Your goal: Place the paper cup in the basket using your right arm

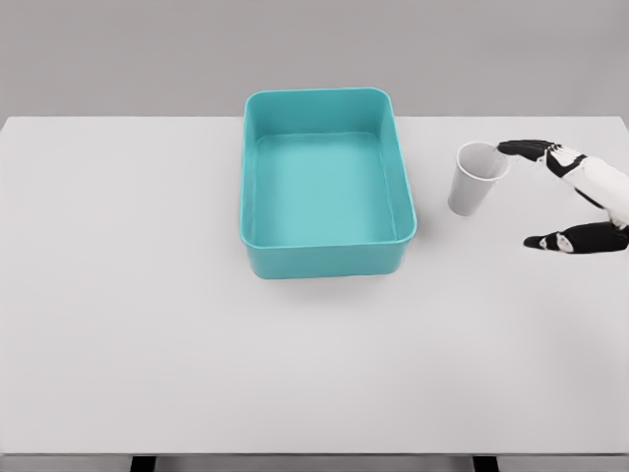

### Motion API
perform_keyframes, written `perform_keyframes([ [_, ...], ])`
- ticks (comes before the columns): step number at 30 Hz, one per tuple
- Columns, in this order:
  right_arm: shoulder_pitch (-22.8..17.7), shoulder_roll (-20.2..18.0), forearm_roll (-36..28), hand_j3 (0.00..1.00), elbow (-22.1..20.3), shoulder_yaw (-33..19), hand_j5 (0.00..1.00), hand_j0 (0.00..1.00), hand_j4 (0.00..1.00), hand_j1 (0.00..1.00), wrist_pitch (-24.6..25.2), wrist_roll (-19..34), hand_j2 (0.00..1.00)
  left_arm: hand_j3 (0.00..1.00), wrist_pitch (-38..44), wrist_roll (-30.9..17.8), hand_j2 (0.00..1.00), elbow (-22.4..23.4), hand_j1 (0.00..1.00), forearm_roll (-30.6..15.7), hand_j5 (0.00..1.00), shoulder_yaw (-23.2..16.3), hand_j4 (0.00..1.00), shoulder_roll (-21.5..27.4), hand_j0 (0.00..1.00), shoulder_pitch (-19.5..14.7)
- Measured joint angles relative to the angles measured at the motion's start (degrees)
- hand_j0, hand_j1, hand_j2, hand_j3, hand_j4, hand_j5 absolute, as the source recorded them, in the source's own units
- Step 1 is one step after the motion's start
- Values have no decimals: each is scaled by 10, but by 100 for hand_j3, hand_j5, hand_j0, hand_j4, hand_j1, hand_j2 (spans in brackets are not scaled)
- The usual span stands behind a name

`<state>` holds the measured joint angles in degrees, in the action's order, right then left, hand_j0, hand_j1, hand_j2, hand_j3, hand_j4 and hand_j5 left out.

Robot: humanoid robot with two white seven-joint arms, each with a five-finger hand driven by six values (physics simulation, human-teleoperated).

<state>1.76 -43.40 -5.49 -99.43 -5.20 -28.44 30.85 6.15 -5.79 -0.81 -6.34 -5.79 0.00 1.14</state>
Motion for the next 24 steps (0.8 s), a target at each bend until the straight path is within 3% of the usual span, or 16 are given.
perform_keyframes([
  [6,9,56,-79,100,74,-35,100,100,100,100,74,36,100,100,0,0,100,0,100,0,100,0,100,0,100,0],
  [9,42,67,-122,100,131,-33,100,100,100,100,94,39,100,100,0,0,100,0,100,0,100,0,100,0,100,0],
  [12,72,70,-135,100,190,-9,100,100,100,100,97,41,100,100,0,0,100,0,100,0,100,0,100,0,100,0],
  [24,124,123,-202,100,317,6,100,100,100,100,97,42,100,100,0,0,100,0,100,0,100,0,100,0,100,0],
])
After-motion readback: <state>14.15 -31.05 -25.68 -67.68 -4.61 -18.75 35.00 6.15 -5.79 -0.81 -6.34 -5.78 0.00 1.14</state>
